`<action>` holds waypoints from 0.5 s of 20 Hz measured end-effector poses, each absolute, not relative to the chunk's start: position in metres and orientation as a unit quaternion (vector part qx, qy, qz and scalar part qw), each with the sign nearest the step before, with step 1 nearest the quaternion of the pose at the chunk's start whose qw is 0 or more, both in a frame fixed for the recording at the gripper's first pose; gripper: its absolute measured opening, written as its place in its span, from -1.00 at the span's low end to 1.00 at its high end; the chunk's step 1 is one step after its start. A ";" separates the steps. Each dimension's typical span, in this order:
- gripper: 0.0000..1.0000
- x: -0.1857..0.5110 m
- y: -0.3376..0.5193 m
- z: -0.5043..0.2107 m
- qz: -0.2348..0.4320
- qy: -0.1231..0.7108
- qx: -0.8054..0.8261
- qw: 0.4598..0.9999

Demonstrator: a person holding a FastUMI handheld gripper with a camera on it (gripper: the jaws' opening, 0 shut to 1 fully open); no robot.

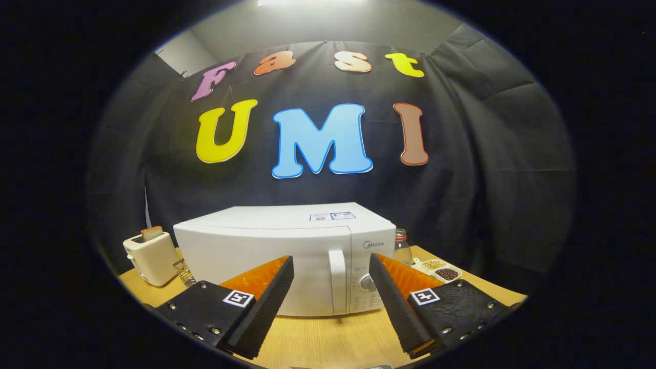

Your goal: Open the microwave, put the food inside, and close the microwave door.

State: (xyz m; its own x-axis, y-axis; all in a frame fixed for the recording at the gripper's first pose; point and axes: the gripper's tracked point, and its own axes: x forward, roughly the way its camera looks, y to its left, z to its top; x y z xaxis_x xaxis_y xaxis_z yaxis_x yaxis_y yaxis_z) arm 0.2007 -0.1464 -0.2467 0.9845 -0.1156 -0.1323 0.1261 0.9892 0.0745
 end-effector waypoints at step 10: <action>0.53 0.255 -0.160 -0.290 -0.082 0.067 0.003 0.994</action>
State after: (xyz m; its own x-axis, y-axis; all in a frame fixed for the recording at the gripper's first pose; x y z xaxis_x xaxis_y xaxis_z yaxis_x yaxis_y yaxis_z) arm 0.2554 -0.1596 -0.2897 0.9778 -0.1618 -0.1330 0.1627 0.9867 -0.0040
